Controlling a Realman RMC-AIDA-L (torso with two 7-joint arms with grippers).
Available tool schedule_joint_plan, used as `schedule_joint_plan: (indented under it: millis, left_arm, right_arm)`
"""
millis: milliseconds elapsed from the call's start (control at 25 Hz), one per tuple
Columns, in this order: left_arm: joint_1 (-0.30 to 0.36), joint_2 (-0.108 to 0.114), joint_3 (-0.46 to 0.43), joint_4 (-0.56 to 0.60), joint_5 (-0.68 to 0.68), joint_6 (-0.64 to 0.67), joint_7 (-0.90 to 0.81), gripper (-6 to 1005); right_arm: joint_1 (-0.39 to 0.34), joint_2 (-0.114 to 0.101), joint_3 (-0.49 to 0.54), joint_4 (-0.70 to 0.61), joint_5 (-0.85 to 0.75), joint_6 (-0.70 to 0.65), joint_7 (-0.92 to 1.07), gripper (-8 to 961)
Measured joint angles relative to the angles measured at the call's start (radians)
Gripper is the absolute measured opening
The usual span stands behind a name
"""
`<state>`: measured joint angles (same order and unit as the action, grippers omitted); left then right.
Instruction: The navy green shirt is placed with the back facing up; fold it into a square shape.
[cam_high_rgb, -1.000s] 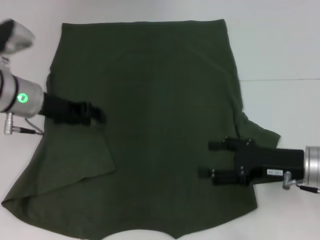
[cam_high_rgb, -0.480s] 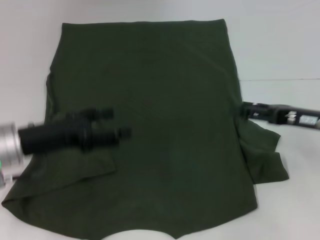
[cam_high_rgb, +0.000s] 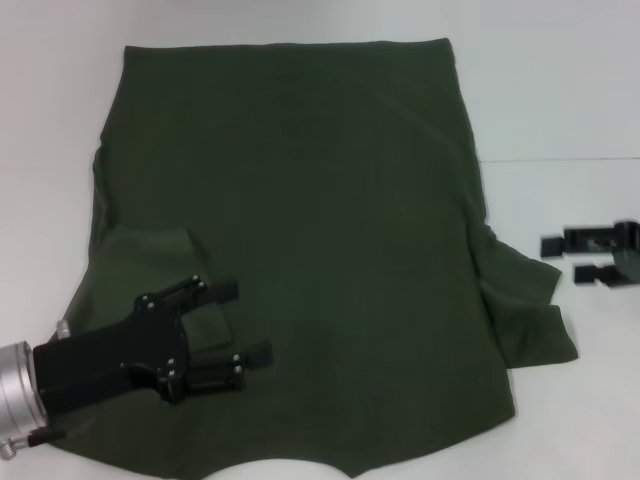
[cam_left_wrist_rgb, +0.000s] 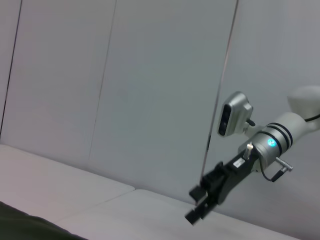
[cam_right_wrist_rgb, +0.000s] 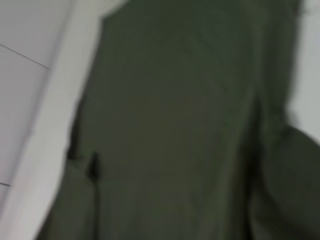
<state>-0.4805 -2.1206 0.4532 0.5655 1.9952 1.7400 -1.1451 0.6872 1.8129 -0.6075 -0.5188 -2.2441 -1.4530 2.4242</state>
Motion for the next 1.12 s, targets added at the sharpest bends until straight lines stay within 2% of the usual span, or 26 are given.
schedule_joint_plan:
  millis: [200, 400, 1120]
  left_arm:
    - [0.009, -0.001, -0.001, 0.0, 0.003, -0.003, 0.006, 962]
    - [0.013, -0.003, -0.001, -0.001, 0.003, -0.007, 0.008, 956]
    - [0.019, -0.004, -0.002, -0.001, 0.047, -0.043, 0.016, 910]
  right_arm:
    - [0.007, -0.001, 0.0, -0.02, -0.122, 0.005, 0.048, 929]
    - [0.016, 0.007, -0.007, -0.012, -0.17, 0.033, 0.042, 929]
    - [0.056, 0.063, -0.05, 0.065, -0.174, 0.166, -0.007, 929]
